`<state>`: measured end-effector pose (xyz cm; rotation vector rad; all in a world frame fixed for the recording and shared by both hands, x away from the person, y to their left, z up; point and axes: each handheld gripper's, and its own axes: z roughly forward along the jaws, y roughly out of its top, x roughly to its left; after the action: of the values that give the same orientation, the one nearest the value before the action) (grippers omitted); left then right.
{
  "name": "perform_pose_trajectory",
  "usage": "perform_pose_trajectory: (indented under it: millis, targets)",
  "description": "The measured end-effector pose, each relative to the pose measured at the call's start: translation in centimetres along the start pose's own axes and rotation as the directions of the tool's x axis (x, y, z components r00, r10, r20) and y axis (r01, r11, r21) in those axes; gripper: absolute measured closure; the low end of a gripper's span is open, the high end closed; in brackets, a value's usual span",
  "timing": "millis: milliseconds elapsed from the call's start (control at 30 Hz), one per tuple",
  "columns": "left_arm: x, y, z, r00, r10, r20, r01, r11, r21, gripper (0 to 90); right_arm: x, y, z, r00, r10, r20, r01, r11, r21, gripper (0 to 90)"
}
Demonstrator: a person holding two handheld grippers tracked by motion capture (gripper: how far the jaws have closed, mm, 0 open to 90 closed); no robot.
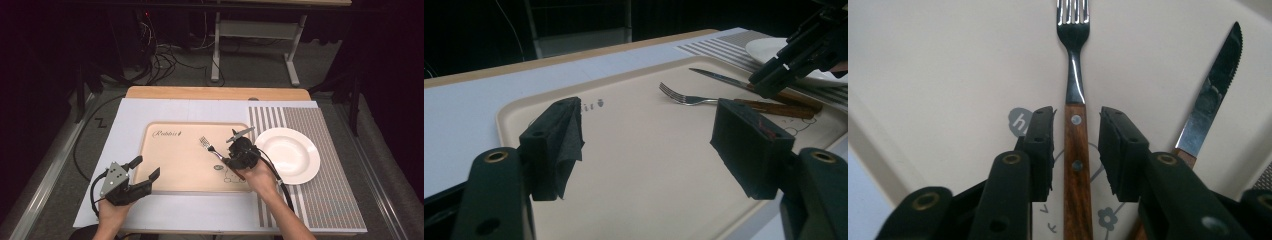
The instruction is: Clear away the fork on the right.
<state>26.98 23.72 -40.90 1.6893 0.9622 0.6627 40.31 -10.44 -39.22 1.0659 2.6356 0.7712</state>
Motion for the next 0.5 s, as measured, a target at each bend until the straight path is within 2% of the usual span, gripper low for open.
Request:
perform_pose_trajectory:
  millis: [33,67,200,267,433,500]
  targets:
    - [0.0,0.0,0.0,1.0,-0.001,0.0,0.001,1.0,-0.002,29.1,0.2,0.0,-0.2,0.9999,-0.011,-0.009,0.011,1.0,-0.006,74.4]
    - [0.0,0.0,0.0,1.0,-0.002,0.0,0.002,1.0,-0.002,29.1,0.2,0.0,-0.2,0.9999,-0.011,-0.009,0.011,1.0,-0.006,74.4]
    - [0.0,0.0,-0.1,1.0,0.003,-0.004,-0.003,1.0,-0.004,28.7,0.5,0.0,0.2,0.999,-0.029,-0.036,0.029,1.0,0.009,84.0]
    - [0.1,0.0,-0.1,1.0,-0.002,-0.005,0.002,1.0,-0.007,28.7,0.6,0.0,0.3,0.9982,-0.043,-0.041,0.043,0.999,-0.001,88.2]
    - [0.1,0.0,-0.1,1.0,-0.001,-0.006,0.001,1.0,-0.009,28.7,1.0,-0.1,1.1,0.9966,-0.056,-0.06,0.058,0.998,0.032,90.0]
    - [0.1,0.0,-0.1,1.0,-0.001,-0.006,0.001,0.9999,-0.01,28.7,1.1,-0.1,1.5,0.9967,-0.06,-0.054,0.063,0.997,0.05,90.0]
